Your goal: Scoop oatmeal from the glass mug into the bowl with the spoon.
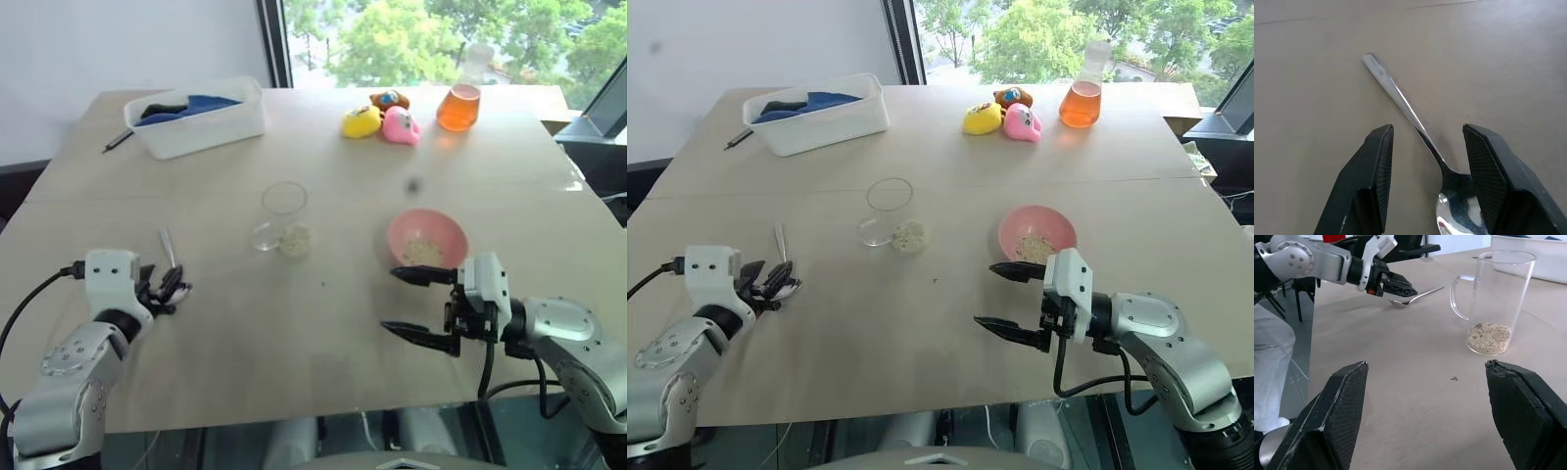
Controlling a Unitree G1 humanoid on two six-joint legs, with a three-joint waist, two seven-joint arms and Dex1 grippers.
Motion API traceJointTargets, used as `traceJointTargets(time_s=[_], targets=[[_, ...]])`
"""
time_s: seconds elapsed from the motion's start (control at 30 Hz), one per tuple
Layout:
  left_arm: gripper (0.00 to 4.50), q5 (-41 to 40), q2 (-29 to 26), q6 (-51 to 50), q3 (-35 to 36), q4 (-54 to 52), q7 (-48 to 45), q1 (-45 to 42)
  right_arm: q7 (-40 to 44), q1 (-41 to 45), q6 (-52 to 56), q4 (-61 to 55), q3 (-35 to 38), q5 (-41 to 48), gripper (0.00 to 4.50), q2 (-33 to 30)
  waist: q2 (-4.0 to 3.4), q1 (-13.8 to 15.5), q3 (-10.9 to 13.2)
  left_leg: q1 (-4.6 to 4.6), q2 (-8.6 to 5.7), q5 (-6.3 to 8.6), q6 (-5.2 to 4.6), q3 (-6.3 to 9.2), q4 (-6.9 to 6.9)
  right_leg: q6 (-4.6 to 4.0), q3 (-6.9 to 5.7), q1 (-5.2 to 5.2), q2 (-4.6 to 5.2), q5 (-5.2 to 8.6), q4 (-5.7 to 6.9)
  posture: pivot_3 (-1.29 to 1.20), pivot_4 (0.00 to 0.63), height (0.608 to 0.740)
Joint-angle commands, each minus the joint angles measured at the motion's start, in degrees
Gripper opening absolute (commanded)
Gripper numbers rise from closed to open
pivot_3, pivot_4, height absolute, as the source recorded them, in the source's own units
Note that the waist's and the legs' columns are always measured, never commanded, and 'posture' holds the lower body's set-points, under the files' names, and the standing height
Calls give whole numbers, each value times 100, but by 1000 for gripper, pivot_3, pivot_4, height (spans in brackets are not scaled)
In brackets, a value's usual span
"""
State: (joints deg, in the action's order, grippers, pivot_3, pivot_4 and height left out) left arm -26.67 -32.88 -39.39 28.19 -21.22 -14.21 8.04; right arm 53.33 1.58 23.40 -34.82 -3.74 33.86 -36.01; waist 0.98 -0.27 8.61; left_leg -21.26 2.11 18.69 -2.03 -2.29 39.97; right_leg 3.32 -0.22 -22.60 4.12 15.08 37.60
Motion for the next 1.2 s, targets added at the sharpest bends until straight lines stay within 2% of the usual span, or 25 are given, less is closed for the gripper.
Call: traceJointTargets(time_s=[0.03,0.43,0.83,0.9,0.93,0.97,1.0,1.07,1.2], targets=[[2302,-77,-5,-366,65,-133,84,-73,0,81,-70,-45,54,34,3869,-10,0,-10,0,0,0,0,1,0,0,0,0,0,0,0,0,0,150,740],[2302,124,-30,-1173,-348,4,288,-707,-11,212,-58,67,50,24,3869,3,1,-9,1,-1,-1,-8,15,2,0,0,-1,-1,4,0,1,0,150,740],[2302,18,484,-1956,166,-2,842,-876,-256,285,43,6,55,12,3869,46,-1,-43,-1,3,0,-9,16,2,-1,-1,0,-1,11,-1,6,0,150,740],[1799,87,456,-1999,193,45,856,-843,-314,317,89,-14,57,29,3869,48,-1,-49,-1,4,0,-8,16,2,-1,-1,0,-1,11,-1,6,0,150,740],[1736,115,444,-2018,204,78,862,-826,-349,346,123,-21,58,48,3869,56,-2,-52,-1,4,0,-8,16,2,-1,-1,0,-1,11,-1,7,0,150,740],[1213,149,429,-2022,202,95,866,-800,-376,364,152,-35,59,62,3869,62,-3,-52,-1,6,0,-9,17,1,-3,-1,1,-1,12,-1,6,0,150,740],[926,198,417,-2006,192,116,875,-767,-388,373,172,-45,61,69,3869,64,-3,-51,-1,6,0,-9,17,1,-4,-1,0,-1,12,-1,6,0,150,740],[28,298,406,-1937,187,172,898,-687,-395,375,171,-47,45,44,3869,51,-8,-48,-5,6,0,-9,18,0,-4,-1,1,-1,15,-1,6,0,150,740],[28,397,433,-1685,233,241,869,-497,-393,372,158,-40,36,26,3869,25,-13,-62,-7,20,-2,-8,16,-12,-18,-1,6,1,43,0,6,0,150,740]])
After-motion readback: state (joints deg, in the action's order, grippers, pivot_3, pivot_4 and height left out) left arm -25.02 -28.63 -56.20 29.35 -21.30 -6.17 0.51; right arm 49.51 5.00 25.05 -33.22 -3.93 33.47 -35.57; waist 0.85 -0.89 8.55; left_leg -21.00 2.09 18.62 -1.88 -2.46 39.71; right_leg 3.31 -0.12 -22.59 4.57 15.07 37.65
